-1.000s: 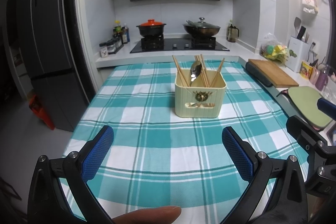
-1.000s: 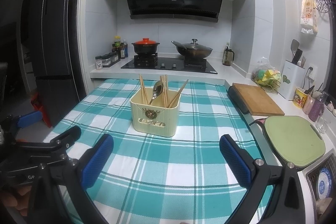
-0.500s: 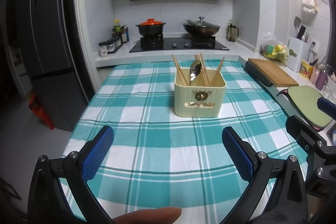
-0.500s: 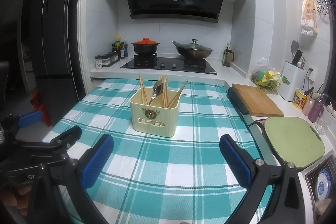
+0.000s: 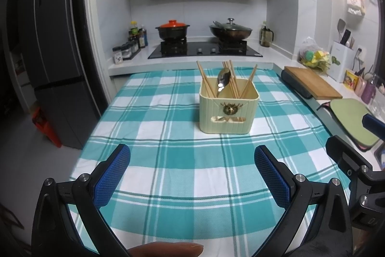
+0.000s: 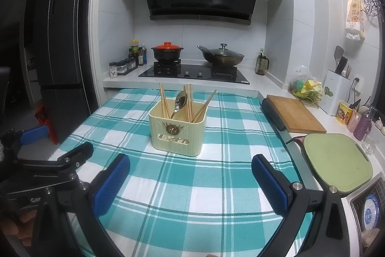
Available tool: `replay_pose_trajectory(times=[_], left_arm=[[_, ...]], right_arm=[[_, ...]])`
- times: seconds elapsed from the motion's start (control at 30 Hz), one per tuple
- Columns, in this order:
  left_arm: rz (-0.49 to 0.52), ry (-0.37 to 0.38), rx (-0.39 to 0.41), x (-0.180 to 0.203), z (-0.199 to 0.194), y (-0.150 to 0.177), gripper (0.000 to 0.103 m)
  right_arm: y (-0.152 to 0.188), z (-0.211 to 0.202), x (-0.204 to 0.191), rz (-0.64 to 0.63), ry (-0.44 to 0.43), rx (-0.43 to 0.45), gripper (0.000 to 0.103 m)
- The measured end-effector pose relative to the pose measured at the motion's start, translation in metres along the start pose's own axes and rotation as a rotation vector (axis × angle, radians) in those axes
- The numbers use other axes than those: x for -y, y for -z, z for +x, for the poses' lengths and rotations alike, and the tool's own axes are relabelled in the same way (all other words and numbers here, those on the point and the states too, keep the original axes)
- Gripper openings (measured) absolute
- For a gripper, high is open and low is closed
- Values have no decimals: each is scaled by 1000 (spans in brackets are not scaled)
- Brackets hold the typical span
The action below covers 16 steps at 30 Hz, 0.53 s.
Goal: Organize utensils
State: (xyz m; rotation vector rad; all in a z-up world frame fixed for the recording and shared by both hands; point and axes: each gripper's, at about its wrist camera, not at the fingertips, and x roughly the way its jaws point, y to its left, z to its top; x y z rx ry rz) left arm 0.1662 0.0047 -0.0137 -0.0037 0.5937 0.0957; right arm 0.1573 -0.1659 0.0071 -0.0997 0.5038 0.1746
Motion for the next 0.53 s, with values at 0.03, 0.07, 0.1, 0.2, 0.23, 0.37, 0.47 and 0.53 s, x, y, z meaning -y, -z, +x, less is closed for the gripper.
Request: replay_pose_trajectory(times=[0.03,0.07,0.1,0.2,0.23,0.37,0.47,0.53], left_arm=[[1,0,-1,1,1,0,103],[2,0,-1,1,1,0,103],[1,1,-1,0,2,0,103],[2,0,-2,0,2,0,103],[3,0,-3,1,2,0,103],[3,-2,-5,1,3,1,103],[-10,-15,-6,-2,5,1,103],[-9,-18,-8,-3,6,1,103]], right_arm=[[1,0,1,0,-1,-1,103],[1,0,1,0,-1,-2,103],[2,1,1,0,0,-3,103],[2,1,1,1,0,-2,103],[2,1,2,1,0,-3,103],[3,2,3,2,1,-8,103],[5,4,4,4,3,-13,103],[4,4,4,4,4,-13,103]])
